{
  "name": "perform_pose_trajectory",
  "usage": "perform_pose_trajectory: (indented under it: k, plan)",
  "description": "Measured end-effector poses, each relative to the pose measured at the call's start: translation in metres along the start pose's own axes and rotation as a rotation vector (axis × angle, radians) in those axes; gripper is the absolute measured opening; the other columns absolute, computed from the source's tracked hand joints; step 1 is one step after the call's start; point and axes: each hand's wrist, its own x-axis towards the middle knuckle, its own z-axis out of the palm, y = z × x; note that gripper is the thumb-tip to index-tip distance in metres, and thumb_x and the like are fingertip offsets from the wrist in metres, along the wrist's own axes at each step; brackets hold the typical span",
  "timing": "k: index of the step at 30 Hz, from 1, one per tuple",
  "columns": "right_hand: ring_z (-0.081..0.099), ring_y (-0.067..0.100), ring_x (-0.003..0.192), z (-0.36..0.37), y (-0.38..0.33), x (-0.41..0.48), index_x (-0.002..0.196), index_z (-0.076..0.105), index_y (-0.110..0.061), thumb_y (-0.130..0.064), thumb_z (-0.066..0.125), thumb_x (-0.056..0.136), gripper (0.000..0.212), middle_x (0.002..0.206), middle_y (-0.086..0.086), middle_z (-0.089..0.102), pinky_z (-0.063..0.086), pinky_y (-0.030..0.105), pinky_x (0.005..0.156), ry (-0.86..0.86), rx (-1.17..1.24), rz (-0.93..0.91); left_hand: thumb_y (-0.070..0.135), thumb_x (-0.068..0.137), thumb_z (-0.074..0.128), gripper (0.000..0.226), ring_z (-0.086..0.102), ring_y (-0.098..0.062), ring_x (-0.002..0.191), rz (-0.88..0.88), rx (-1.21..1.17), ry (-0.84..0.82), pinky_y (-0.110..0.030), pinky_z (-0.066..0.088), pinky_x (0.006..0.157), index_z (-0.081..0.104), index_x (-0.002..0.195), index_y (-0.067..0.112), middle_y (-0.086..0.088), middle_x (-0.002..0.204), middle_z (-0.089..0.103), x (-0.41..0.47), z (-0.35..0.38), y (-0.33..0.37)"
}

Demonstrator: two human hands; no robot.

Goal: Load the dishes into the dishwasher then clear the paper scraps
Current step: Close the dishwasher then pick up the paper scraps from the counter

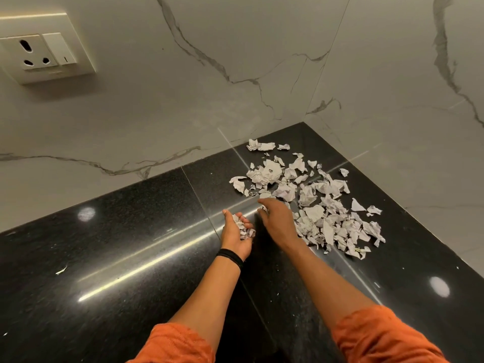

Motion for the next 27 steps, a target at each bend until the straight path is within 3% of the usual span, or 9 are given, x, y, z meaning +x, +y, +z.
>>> perform_pose_trajectory:
  k: [6, 10, 13, 15, 18, 22, 24, 27]
  plan:
    - [0.059, 0.025, 0.095, 0.019, 0.008, 0.010, 0.097, 0.071, -0.011, -0.018, 0.056, 0.097, 0.016, 0.104, 0.006, 0.066, 0.050, 0.039, 0.079, -0.125, -0.243, -0.140, 0.055, 0.100, 0.048, 0.043, 0.046, -0.007, 0.049, 0.037, 0.017, 0.024, -0.017, 0.042, 0.043, 0.056, 0.091, 0.014, 0.001, 0.064, 0.053, 0.005, -0.009, 0.002]
    - [0.060, 0.029, 0.089, 0.025, 0.010, -0.005, 0.088, 0.067, -0.009, -0.006, 0.059, 0.091, 0.009, 0.095, 0.009, 0.065, 0.048, 0.039, 0.072, -0.118, -0.314, -0.179, 0.052, 0.101, 0.048, 0.042, 0.048, -0.008, 0.052, 0.065, 0.009, 0.014, -0.017, 0.043, 0.046, 0.056, 0.094, 0.012, 0.000, 0.066, 0.053, 0.005, -0.011, 0.003]
    - [0.060, 0.030, 0.088, 0.023, 0.014, -0.026, 0.088, 0.068, -0.007, -0.008, 0.060, 0.090, 0.007, 0.091, 0.010, 0.065, 0.047, 0.040, 0.074, -0.136, -0.247, -0.184, 0.052, 0.101, 0.048, 0.042, 0.048, -0.008, 0.052, 0.077, 0.040, -0.007, -0.018, 0.043, 0.047, 0.056, 0.093, 0.011, 0.000, 0.066, 0.053, 0.003, -0.011, 0.000]
    - [0.063, 0.020, 0.085, 0.018, 0.019, -0.041, 0.091, 0.072, -0.012, -0.011, 0.065, 0.087, 0.008, 0.089, 0.002, 0.068, 0.049, 0.033, 0.076, -0.074, -0.069, -0.051, 0.052, 0.101, 0.049, 0.042, 0.048, -0.008, 0.054, 0.073, 0.050, -0.008, -0.018, 0.044, 0.047, 0.057, 0.093, 0.011, -0.001, 0.068, 0.053, 0.003, -0.012, -0.004]
    - [0.069, 0.002, 0.081, 0.005, 0.016, -0.054, 0.091, 0.078, -0.018, -0.011, 0.076, 0.084, 0.011, 0.085, -0.011, 0.074, 0.055, 0.020, 0.080, 0.055, 0.413, 0.288, 0.051, 0.101, 0.050, 0.042, 0.049, -0.009, 0.059, 0.074, 0.075, -0.018, -0.018, 0.045, 0.049, 0.058, 0.094, 0.011, -0.001, 0.072, 0.054, -0.001, -0.009, -0.010]
    - [0.074, 0.019, 0.088, -0.011, -0.009, -0.050, 0.096, 0.074, -0.007, -0.001, 0.080, 0.081, 0.018, 0.090, 0.007, 0.077, 0.060, 0.028, 0.080, 0.127, 0.937, 0.390, 0.054, 0.102, 0.044, 0.046, 0.054, -0.012, 0.061, 0.058, 0.136, -0.072, -0.024, 0.047, 0.059, 0.059, 0.093, 0.012, -0.003, 0.076, 0.057, -0.003, -0.001, -0.022]
    - [0.073, 0.014, 0.086, -0.011, -0.020, -0.048, 0.096, 0.073, -0.010, -0.003, 0.078, 0.082, 0.017, 0.089, 0.003, 0.076, 0.059, 0.027, 0.081, 0.088, 0.840, 0.304, 0.058, 0.101, 0.041, 0.056, 0.067, -0.021, 0.072, 0.017, 0.168, -0.131, -0.031, 0.055, 0.067, 0.066, 0.096, 0.008, -0.012, 0.085, 0.067, -0.004, 0.004, -0.028]
    - [0.061, -0.003, 0.083, -0.002, -0.029, -0.049, 0.093, 0.074, -0.022, -0.010, 0.074, 0.083, 0.015, 0.088, -0.013, 0.071, 0.049, 0.016, 0.077, 0.022, 0.359, 0.091, 0.058, 0.100, 0.045, 0.056, 0.071, -0.022, 0.071, -0.001, 0.194, -0.092, -0.031, 0.058, 0.060, 0.067, 0.092, 0.007, -0.012, 0.078, 0.070, -0.003, 0.008, -0.031]
